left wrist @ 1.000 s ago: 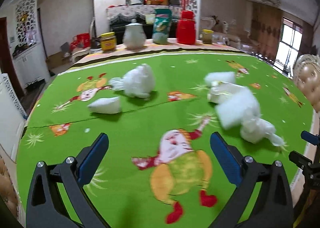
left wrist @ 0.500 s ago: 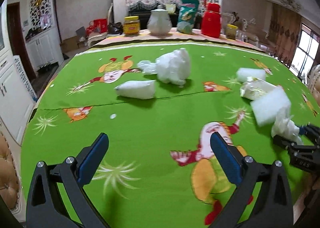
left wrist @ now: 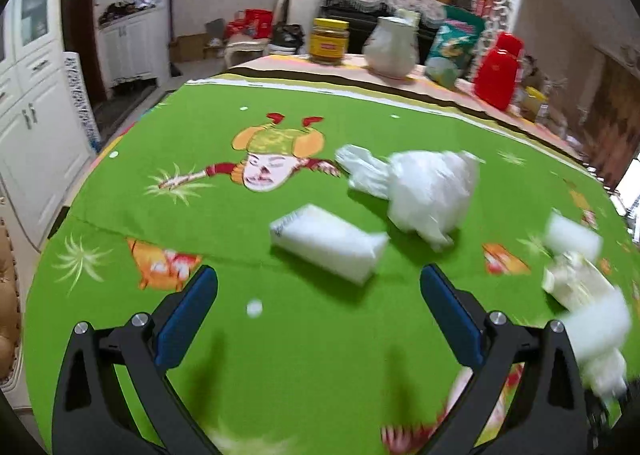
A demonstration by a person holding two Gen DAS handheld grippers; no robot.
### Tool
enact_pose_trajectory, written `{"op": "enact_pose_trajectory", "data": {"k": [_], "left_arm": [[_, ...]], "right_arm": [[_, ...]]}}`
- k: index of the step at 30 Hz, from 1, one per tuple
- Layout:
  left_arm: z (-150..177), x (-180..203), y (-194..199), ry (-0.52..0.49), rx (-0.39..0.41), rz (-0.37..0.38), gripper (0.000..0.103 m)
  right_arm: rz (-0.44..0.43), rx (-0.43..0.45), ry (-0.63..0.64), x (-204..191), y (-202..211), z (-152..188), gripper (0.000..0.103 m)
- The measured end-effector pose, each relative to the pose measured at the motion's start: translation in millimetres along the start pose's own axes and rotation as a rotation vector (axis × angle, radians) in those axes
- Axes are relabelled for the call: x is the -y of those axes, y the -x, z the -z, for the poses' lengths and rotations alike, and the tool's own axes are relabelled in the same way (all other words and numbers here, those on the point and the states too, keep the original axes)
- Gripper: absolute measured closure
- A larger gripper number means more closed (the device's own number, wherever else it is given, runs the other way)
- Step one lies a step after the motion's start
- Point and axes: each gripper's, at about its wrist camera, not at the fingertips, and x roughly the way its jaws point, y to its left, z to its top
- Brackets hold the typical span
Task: Collect trash
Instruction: 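Grasp the white tissue bundle with the right tool while the left grasps the white packet, then carry tissue bundle and white packet to the pink bin and release both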
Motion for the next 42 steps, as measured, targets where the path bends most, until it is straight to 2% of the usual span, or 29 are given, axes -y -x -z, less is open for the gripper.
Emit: {"op": "enact_pose_trajectory", "data": {"k": [4,7,8,9,10,11,13,21,25,28,29,32,34,36,42], "left_arm": [[-9.4,9.2,-21.7,0.014,-0.012,-0.030,0.005],[-12.9,17.5,-34.0,-0.014,-0.021,-0.060,0.008],[-12.5,20.2,-39.9,-0.028,-0.041,-0.069,0.027],[-11.0,19.8,-43.4,-0.027,-0.068,-0.055,0.038],[-8.2,17.0,-45.6,-0.009,-0.099,-0.013,0.064],[-5.8,14.6,-41.7,-0.004,-0.084,-0.016,0.071],[-0.1,11.1,-27.9,-0.013,-0.064,0.015,0.075],[47.7,8.2,61.6,-0.054,0.058,0.180,0.076],[71.4,15.4,91.1,-0.083,0.109,0.251,0.076],[84.6,28.7,98.6,-0.137,0.143,0.247,0.076],[87.5,32.5,97.0,-0.143,0.142,0.270,0.076],[88.6,35.4,90.1,-0.138,0.116,0.304,0.076],[88.4,30.5,93.8,-0.124,0.142,0.323,0.076],[87.7,27.1,98.1,-0.126,0.176,0.309,0.076],[86.0,23.9,99.6,-0.126,0.194,0.311,0.076]], "right_arm": [[-0.010,-0.004,-0.015,2.5,-1.6,-0.1,0.066],[-0.018,-0.009,-0.028,4.4,-2.8,0.0,0.066],[-0.021,-0.010,-0.033,5.0,-3.3,-0.1,0.066],[-0.022,-0.010,-0.038,5.9,-3.2,-0.1,0.066],[-0.026,-0.007,-0.044,7.2,-2.6,-0.2,0.066],[-0.029,-0.003,-0.047,7.7,-2.0,-0.1,0.066],[-0.034,0.000,-0.052,8.4,-1.2,0.5,0.066],[-0.038,0.006,-0.048,7.2,-0.4,0.8,0.066],[-0.036,0.007,-0.046,6.6,0.4,1.5,0.066],[-0.033,0.009,-0.043,5.8,1.2,1.4,0.066],[-0.033,0.011,-0.043,5.6,1.8,1.6,0.066],[-0.034,0.017,-0.045,5.9,3.2,1.6,0.066],[-0.034,0.017,-0.047,6.2,3.4,1.7,0.066],[-0.030,0.015,-0.050,6.7,3.3,1.8,0.066],[-0.014,0.039,-0.075,10.6,8.2,2.5,0.066]]}}
